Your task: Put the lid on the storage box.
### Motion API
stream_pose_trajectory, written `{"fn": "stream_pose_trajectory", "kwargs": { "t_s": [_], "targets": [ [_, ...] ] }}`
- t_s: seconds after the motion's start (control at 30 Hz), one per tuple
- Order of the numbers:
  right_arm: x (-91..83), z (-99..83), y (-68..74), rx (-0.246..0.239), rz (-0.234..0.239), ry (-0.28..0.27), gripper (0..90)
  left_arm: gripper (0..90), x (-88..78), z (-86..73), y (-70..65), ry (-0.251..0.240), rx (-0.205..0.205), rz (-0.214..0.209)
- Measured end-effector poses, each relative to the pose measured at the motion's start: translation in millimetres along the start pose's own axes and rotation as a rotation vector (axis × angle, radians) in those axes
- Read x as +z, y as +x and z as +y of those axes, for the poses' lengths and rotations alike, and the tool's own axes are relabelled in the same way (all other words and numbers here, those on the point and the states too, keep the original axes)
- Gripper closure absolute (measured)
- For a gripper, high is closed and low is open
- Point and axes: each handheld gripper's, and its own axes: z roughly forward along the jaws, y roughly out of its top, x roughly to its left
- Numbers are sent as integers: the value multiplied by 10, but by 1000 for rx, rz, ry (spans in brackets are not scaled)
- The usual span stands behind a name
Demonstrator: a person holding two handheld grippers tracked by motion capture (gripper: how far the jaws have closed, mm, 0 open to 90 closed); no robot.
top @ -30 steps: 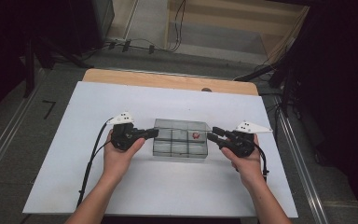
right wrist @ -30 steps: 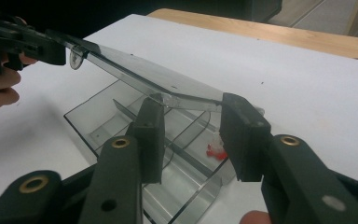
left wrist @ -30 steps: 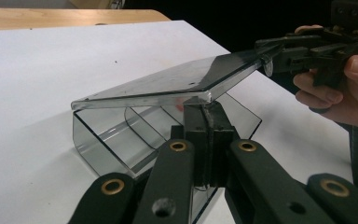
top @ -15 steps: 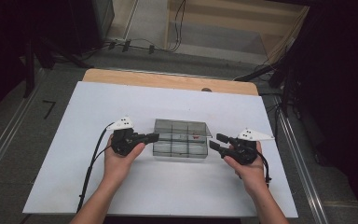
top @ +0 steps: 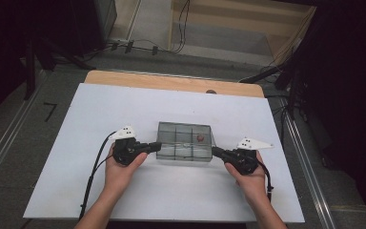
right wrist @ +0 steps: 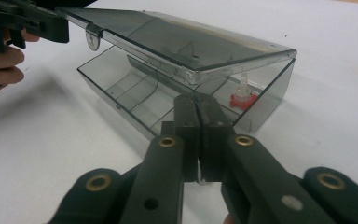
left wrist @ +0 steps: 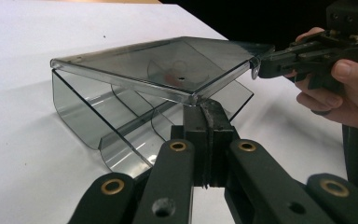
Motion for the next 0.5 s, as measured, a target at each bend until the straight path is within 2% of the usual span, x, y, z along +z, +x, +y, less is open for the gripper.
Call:
{"fn": "stream_pose_trajectory", "kwargs": {
  "t_s": [0.2,0.33,0.5],
  "targets": [
    [-12,-29,11,11,-8,2,874,891,-14,-36,7,7,-1,7],
    [-13,-43,35,-4,-11,7,874,891,-41,-52,17,3,-2,13],
    [-14,-65,36,0,-9,9,874,891,-26,-106,21,19,-6,19]
  ]
}}
